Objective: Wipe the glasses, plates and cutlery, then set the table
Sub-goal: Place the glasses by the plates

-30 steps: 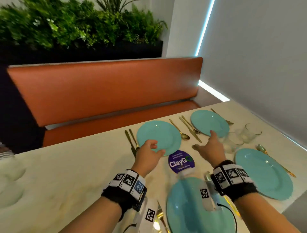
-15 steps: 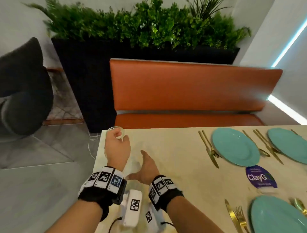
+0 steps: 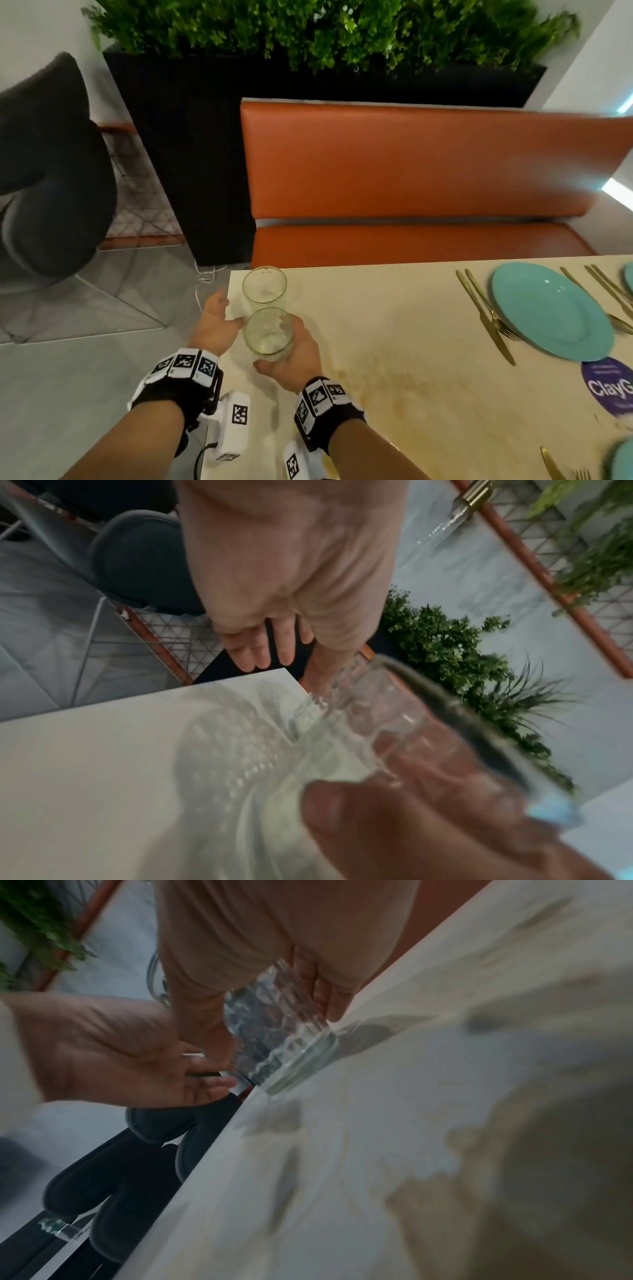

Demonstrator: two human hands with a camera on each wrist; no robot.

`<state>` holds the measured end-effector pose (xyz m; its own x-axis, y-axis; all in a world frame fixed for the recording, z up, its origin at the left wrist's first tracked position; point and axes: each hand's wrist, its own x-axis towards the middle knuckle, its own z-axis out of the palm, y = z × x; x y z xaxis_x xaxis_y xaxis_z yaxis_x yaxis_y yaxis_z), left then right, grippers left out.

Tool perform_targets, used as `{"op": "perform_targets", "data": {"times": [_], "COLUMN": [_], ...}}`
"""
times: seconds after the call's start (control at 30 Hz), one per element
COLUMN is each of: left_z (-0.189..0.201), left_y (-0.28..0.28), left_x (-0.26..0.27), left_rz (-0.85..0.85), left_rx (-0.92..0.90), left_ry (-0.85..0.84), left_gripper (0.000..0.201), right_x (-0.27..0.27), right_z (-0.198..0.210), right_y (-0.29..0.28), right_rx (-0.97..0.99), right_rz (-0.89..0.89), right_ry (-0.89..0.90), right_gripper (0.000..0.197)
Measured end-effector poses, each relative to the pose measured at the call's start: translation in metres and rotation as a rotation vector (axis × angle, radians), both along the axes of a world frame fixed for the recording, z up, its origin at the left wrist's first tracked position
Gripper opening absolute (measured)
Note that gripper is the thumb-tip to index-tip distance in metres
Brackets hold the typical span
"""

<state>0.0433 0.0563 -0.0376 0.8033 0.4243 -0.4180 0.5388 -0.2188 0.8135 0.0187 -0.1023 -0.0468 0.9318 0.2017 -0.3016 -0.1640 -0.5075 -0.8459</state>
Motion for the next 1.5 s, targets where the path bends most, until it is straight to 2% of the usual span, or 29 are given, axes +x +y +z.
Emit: {"op": "perform_targets", "data": {"times": [0.13, 0.23, 0.33, 0.5, 0.63, 0.87, 1.03, 1.23, 1.5], "left_z": [-0.006, -0.013, -0.015, 0.003, 0.024, 0.056, 0.062, 0.057, 0.036], "left_y": [-0.009, -0.02, -0.034, -0.077, -0.139, -0.287, -0.39, -0.473, -0.516], "left_x": [0.016, 0.024, 0.026, 0.019, 0.017, 0.012, 0.005, 0.002, -0.002], "left_rz": [-0.116, -0.109, -0.024, -0.077, -0.178, -0.312, -0.366, -0.436, -0.528], "left_rx": [-0.014, 0.027, 0.074, 0.139, 0.107, 0.009, -0.026, -0.087, -0.052], "left_ry": [-0.017, -0.059, -0.045, -0.108, -0.145, -0.224, -0.235, -0.238, -0.177], "left_gripper": [0.105, 0.109, 0.095, 0.076, 0.078, 0.076, 0.083, 0.084, 0.1], "right_x": [-0.002, -0.003, -0.006, -0.019, -0.026, -0.032, -0.025, -0.008, -0.009], "right_z": [0.01, 0.025, 0.042, 0.067, 0.085, 0.095, 0.082, 0.053, 0.029], "right_y": [-0.024, -0.056, -0.099, -0.186, -0.27, -0.437, -0.537, -0.592, -0.611], "right_rx": [0.029, -0.001, -0.015, -0.007, -0.027, -0.147, -0.239, -0.228, -0.176], "right_rz": [-0.063, -0.088, -0.136, -0.297, -0.501, -0.865, -1.003, -1.043, -1.062], "right_ry": [-0.015, -0.038, -0.045, -0.056, -0.06, -0.053, 0.005, 0.063, 0.086], "right_gripper": [0.083, 0.082, 0.08, 0.078, 0.079, 0.079, 0.078, 0.082, 0.085]}}
